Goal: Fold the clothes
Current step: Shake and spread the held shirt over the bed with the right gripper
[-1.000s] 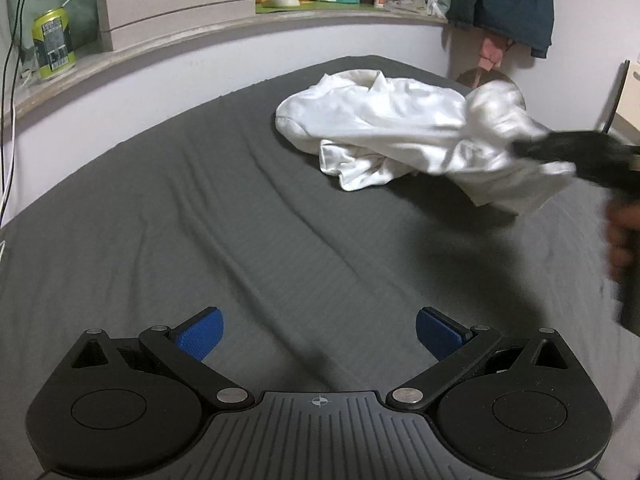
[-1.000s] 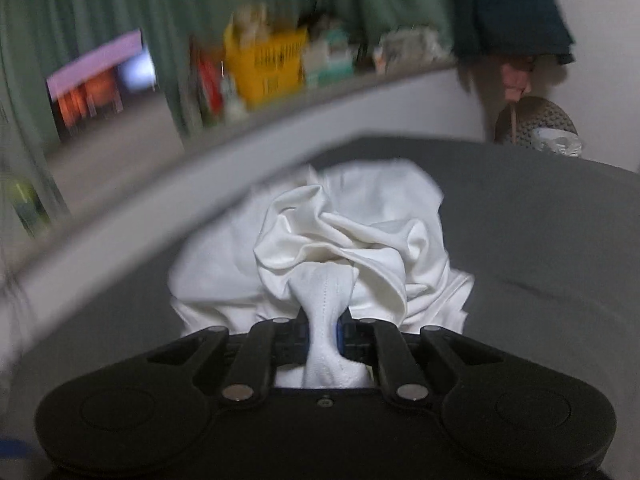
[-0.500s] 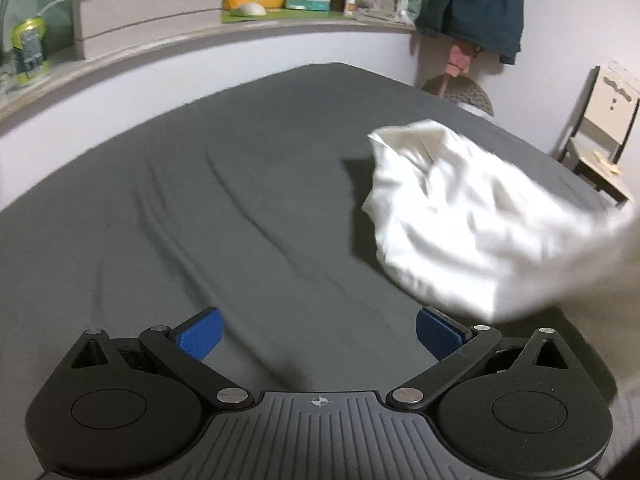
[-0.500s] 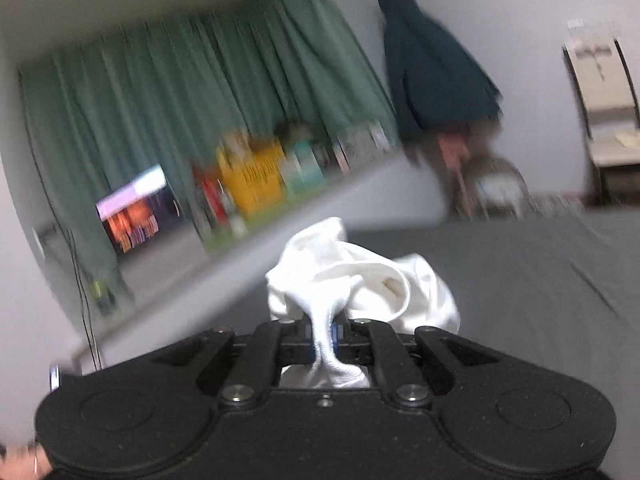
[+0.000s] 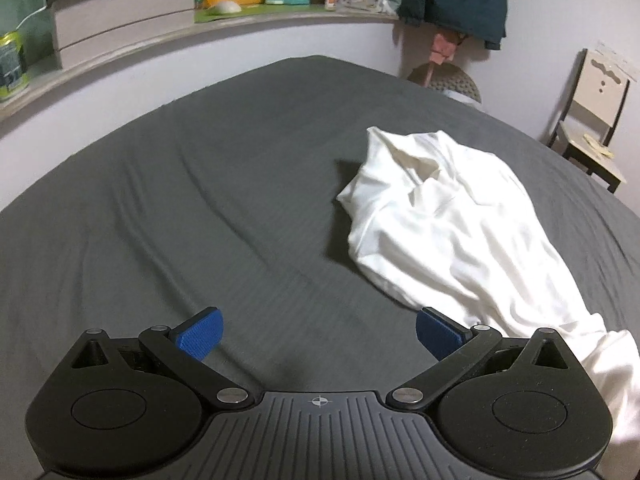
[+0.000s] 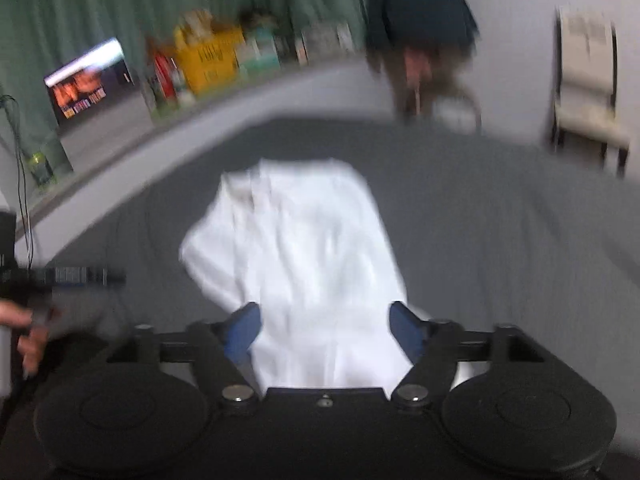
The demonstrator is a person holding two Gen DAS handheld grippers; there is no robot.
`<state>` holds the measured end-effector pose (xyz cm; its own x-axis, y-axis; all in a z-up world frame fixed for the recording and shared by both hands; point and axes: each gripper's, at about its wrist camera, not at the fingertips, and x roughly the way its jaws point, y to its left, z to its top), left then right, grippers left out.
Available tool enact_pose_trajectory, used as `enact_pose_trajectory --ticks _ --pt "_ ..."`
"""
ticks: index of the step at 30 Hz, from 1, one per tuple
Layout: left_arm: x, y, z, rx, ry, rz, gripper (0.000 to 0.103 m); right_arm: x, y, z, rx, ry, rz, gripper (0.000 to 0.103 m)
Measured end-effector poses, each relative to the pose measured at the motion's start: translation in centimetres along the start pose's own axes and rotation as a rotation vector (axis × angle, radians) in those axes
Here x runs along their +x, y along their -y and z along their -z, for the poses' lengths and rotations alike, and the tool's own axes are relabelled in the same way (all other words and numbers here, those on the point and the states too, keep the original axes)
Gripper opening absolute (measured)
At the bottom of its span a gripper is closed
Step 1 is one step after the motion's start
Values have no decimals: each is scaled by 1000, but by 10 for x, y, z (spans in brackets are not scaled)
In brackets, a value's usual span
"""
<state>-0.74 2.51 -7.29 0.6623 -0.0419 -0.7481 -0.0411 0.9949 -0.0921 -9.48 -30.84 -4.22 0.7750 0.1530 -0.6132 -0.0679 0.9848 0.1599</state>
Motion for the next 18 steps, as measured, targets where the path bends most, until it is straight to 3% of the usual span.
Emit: enact_pose_trajectory --ticks 3,9,11,12,14,15,18 --pt "3 -4 4 -26 -11 4 103 23 -3 -16 -52 51 3 85" --pt "2 -2 6 -16 -8 7 103 134 5 2 -47 -198 80 83" --pt "1 -3 6 -19 -6 6 103 172 8 8 -45 -280 105 66" --pt "0 -3 5 -21 -6 5 103 190 10 12 -44 -322 118 63" --pt "1 -6 5 -31 -9 0 103 198 9 11 -32 -344 90 22" --pt "2 -7 5 -35 -10 -1 103 193 10 9 -6 -336 75 10" --pt "3 -9 5 -36 -9 -5 103 164 18 3 95 -292 -17 7"
